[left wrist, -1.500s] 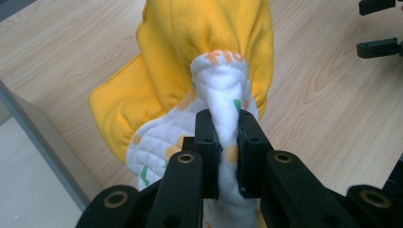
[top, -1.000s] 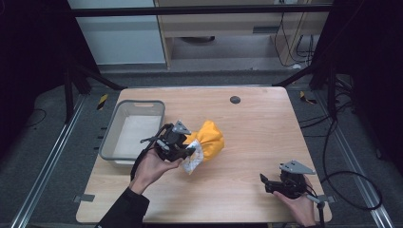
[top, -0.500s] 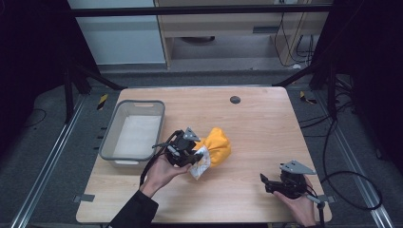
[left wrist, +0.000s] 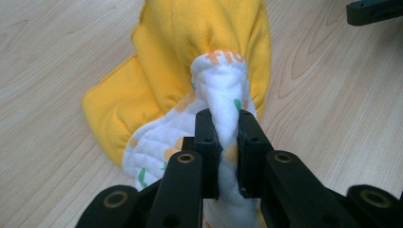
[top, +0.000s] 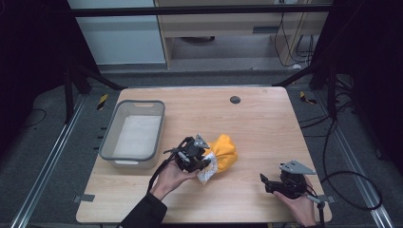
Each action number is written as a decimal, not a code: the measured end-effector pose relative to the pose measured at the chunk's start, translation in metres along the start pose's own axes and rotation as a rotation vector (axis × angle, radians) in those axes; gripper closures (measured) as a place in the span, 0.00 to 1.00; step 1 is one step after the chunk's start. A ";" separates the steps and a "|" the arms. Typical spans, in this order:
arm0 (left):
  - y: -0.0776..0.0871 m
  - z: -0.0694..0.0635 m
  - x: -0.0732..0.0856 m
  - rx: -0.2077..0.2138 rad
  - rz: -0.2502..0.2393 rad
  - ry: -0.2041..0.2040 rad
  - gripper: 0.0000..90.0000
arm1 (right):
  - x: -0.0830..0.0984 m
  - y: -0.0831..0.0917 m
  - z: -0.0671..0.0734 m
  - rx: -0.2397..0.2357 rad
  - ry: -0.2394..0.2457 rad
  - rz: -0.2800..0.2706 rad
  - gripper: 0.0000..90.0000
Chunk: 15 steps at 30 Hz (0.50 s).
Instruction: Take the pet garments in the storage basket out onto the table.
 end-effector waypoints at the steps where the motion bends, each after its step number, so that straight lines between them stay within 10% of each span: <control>1: -0.002 0.000 0.000 0.002 0.004 -0.002 0.90 | 0.000 0.000 0.000 0.000 0.000 0.000 0.13; 15: -0.025 -0.005 0.011 0.011 0.025 -0.026 0.85 | 0.000 0.000 0.000 0.001 0.004 -0.001 0.13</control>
Point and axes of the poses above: each handheld gripper's, and its own axes: y roughly backward along the jaws, x roughly out of its underside, z roughly to its left, the point moved 4 cm from there along -y, roughly forward along the jaws, and after that the axes turned 10 degrees about y, right-handed, at the moved point
